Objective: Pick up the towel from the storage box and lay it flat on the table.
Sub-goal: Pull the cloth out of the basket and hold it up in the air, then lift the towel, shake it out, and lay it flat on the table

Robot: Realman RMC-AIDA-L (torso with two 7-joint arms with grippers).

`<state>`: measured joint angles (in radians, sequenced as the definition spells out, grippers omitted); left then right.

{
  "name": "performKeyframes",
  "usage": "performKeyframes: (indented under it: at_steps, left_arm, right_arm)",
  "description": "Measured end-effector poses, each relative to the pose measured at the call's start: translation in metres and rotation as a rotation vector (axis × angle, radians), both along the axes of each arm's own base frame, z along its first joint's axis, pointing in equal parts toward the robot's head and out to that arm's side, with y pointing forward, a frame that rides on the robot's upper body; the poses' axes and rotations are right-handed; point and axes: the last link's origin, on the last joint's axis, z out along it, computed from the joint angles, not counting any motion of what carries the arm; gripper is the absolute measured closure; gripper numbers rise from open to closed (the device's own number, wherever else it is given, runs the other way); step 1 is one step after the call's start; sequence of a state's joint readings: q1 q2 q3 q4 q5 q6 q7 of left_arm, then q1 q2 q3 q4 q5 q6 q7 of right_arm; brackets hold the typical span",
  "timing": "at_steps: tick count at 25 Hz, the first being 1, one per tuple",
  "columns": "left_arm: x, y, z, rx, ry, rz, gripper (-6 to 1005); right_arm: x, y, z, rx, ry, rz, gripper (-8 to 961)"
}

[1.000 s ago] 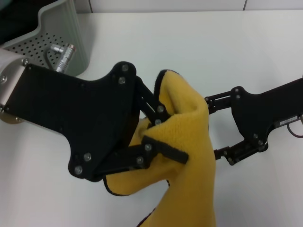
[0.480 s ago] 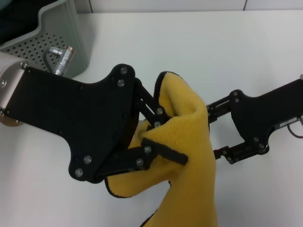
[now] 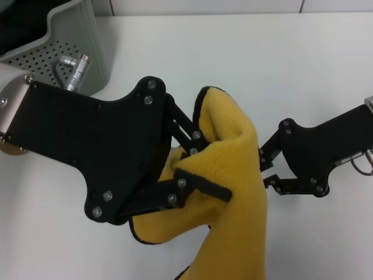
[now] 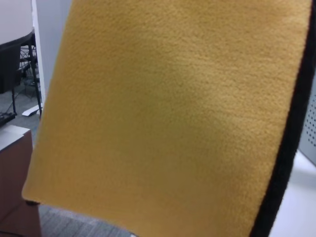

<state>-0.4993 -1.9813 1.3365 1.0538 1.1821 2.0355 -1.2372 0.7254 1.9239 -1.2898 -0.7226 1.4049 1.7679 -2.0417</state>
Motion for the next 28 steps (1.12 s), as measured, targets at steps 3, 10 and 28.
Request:
performKeyframes:
  at_steps: [3,10,28]
  left_arm:
    - [0.0,0.0,0.0,-0.001,0.0,0.002,967]
    - [-0.003,0.0,-0.001,0.001,-0.006,0.014,967]
    - [-0.087,0.017,-0.042,0.004,-0.103,0.642,864]
  right_arm:
    - [0.002,-0.002,0.0,0.018,0.024,0.023,752]
    - [0.007,0.002,0.009,0.094,0.1,-0.031,928]
    - [0.0,0.032,0.075,0.56,0.331,-0.176,948]
